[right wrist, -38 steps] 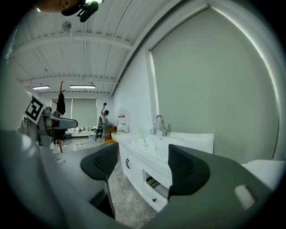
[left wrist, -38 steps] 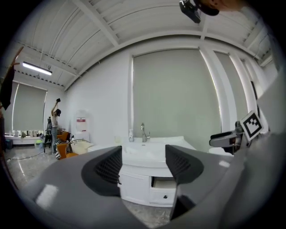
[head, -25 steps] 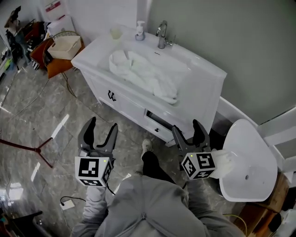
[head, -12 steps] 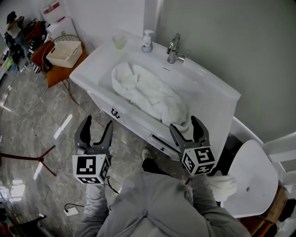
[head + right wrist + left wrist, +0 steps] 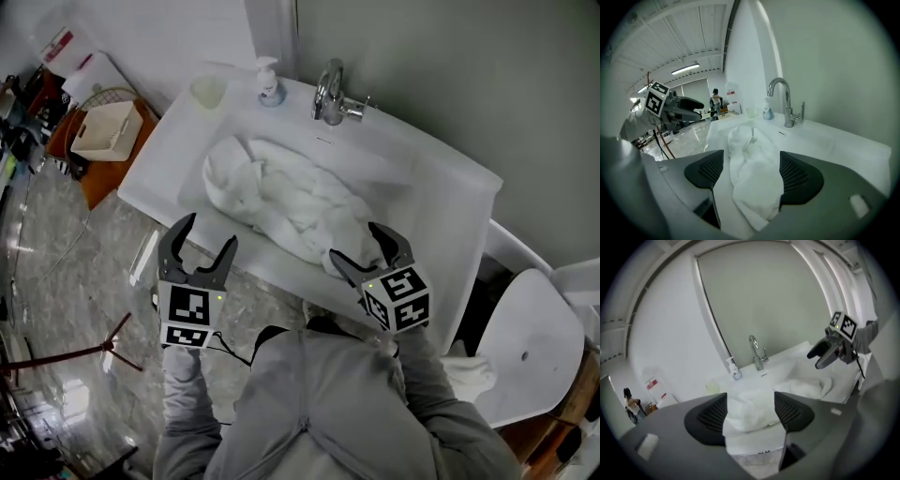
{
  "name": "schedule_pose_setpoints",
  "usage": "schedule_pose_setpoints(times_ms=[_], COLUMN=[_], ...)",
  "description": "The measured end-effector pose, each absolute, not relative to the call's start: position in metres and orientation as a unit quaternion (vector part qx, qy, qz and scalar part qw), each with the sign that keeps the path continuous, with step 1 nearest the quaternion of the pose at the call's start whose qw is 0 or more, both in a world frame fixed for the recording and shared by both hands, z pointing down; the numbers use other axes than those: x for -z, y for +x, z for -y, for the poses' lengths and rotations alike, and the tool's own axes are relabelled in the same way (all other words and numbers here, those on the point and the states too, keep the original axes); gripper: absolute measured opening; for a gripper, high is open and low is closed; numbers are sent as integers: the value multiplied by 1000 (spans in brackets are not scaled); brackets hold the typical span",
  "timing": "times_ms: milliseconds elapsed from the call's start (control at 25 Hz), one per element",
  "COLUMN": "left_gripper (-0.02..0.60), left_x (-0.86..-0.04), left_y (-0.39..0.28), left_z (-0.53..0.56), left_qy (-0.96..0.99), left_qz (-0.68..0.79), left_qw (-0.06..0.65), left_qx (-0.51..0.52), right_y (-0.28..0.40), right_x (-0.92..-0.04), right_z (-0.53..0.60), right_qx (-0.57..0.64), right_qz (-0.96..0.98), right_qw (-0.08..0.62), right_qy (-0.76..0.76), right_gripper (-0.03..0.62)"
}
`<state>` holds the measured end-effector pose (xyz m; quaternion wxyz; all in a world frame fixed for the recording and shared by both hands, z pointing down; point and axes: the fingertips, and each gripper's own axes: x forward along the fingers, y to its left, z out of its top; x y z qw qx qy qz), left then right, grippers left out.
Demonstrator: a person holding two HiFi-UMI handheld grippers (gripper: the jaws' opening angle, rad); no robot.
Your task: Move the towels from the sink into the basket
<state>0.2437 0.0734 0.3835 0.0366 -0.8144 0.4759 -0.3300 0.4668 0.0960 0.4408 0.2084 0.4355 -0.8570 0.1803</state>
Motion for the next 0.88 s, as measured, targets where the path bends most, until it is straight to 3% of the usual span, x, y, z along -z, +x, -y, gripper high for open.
schedule_pose_setpoints(times_ms=[440, 880], left_gripper=[367, 395], left_x=[-488, -578], left_y=[247, 251], left_z=[5, 49], left_qy=[-775, -771], left_qz=[-329, -151], left_qw=[93, 116], left_qx=[531, 608], right_y=[463, 468], right_x=[-518, -576], right_z=[-84, -70], right_qx=[-255, -296], right_qz=[812, 751], right_qw=[326, 406], right_qy=[411, 428], right_gripper=[378, 400])
